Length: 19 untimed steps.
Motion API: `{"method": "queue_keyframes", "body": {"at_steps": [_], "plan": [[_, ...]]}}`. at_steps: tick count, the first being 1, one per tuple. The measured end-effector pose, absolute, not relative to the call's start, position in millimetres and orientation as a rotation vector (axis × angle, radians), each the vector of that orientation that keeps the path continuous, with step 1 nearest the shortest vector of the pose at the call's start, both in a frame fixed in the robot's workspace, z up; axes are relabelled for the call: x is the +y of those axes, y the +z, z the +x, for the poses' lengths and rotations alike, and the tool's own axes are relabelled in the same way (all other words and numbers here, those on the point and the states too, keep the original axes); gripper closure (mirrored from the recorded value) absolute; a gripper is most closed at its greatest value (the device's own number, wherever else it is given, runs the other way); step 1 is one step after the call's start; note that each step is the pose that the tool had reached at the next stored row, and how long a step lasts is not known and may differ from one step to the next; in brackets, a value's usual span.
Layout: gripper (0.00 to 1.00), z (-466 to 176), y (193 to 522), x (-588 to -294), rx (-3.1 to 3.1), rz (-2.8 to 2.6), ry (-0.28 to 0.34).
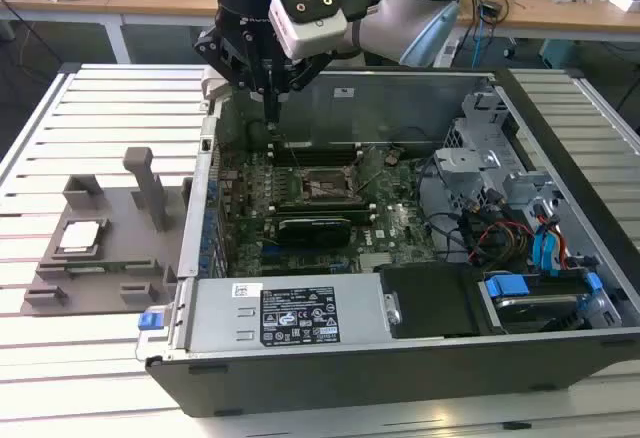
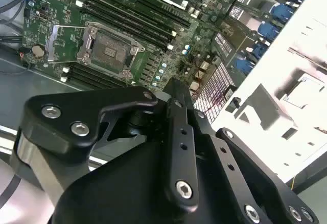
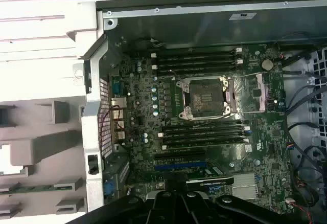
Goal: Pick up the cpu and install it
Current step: 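Reach for the cpu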
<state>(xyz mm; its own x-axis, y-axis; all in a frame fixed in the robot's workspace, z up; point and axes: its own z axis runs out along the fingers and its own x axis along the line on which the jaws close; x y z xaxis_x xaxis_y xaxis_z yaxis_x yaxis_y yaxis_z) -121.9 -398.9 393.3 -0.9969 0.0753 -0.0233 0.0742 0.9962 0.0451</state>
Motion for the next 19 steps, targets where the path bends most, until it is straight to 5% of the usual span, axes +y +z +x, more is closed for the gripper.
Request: {"method": "queue_keyframes", "body": {"at_steps": [19], "plan": [[0.89, -171, 393, -399, 3.114, 0.117, 0.069]]}}
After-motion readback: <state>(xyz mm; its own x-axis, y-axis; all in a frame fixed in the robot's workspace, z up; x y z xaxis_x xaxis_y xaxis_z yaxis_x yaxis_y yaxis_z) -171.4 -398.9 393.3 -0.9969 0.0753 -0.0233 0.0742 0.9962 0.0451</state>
